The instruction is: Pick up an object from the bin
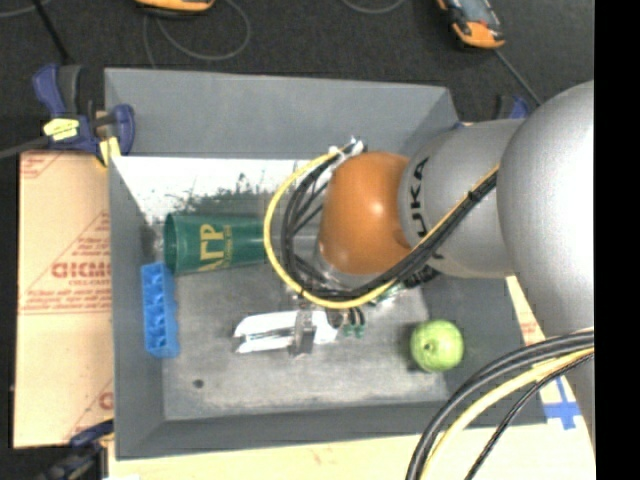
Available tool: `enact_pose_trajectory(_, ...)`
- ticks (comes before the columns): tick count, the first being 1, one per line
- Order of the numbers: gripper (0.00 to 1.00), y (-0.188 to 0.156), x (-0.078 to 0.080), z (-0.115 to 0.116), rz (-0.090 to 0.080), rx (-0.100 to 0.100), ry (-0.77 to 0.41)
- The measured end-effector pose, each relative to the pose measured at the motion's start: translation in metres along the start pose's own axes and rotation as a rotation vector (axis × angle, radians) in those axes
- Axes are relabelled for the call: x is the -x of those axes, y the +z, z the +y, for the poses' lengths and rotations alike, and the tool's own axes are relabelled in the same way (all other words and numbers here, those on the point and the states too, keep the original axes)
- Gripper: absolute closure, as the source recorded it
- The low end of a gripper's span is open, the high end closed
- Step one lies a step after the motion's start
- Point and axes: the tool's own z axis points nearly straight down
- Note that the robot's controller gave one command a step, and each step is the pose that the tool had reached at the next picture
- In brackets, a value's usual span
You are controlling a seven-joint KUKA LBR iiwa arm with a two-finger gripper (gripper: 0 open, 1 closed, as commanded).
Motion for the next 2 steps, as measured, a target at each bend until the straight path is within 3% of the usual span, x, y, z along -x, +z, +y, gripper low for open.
enact_pose_trajectory(2, 1.00, -0.031, -0.002, 0.000, 0.012, -0.001, 0.000)
